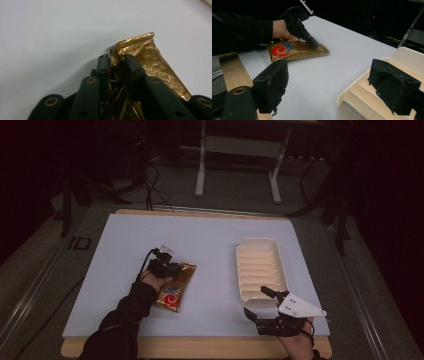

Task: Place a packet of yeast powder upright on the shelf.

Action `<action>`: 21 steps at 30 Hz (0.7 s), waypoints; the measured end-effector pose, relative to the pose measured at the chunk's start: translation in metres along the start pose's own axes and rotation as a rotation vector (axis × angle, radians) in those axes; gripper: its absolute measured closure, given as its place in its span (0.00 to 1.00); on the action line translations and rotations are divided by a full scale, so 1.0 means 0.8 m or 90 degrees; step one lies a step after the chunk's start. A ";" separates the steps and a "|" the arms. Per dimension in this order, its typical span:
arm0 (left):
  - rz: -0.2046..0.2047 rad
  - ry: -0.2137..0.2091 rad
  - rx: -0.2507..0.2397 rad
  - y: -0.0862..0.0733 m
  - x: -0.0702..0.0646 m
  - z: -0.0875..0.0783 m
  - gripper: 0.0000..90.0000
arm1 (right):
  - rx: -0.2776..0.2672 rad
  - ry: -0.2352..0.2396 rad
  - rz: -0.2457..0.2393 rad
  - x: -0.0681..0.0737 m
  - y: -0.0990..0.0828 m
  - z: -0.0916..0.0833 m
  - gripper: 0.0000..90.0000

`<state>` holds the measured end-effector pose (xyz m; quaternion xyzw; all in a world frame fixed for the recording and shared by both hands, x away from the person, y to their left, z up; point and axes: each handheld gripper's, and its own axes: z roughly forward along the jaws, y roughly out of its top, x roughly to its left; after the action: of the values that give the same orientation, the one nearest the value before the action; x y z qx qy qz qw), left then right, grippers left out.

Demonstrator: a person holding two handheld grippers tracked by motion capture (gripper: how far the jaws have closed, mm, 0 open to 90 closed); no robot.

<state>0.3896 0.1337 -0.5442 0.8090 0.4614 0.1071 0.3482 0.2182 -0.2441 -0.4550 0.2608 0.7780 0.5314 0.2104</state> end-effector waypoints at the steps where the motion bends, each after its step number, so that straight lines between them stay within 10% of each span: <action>1: 0.003 0.001 -0.001 0.000 -0.002 -0.001 0.92 | 0.000 -0.001 0.000 0.000 0.000 0.000 0.18; 21: 0.024 -0.027 -0.072 0.006 -0.021 -0.044 0.98 | -0.007 -0.005 0.002 -0.001 0.001 -0.002 0.18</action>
<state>0.3661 0.1345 -0.5124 0.7988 0.4317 0.1220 0.4008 0.2180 -0.2458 -0.4532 0.2632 0.7737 0.5350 0.2143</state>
